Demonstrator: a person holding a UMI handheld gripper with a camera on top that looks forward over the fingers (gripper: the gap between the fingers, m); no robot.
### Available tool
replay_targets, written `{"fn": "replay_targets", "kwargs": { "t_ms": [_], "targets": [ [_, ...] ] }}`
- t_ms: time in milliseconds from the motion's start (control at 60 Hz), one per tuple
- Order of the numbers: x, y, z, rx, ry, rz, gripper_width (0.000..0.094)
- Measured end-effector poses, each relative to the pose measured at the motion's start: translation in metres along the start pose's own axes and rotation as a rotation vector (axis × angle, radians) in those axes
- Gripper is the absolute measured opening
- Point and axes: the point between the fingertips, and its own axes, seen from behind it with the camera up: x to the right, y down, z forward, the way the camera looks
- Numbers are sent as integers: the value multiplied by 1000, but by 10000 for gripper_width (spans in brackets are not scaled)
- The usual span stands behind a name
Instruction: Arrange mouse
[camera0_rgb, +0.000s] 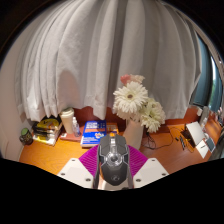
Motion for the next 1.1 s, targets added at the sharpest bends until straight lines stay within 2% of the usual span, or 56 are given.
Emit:
{"fn": "replay_targets", "kwargs": {
  "t_ms": [67,267,483,533,733,767,817,917,1100],
  "targets": [
    [38,38,17,-52,34,15,394],
    [75,165,71,-266,12,30,394],
    [68,239,97,-385,-34,10,394],
    [69,234,100,-350,-32,36,394],
    [69,234,101,-361,-47,66,491],
    [69,236,102,-361,-43,75,522],
    [70,242,102,-387,-36,69,624],
    [66,230,95,-377,-45,67,763],
    [49,185,50,-299,-46,44,787]
  ]
}}
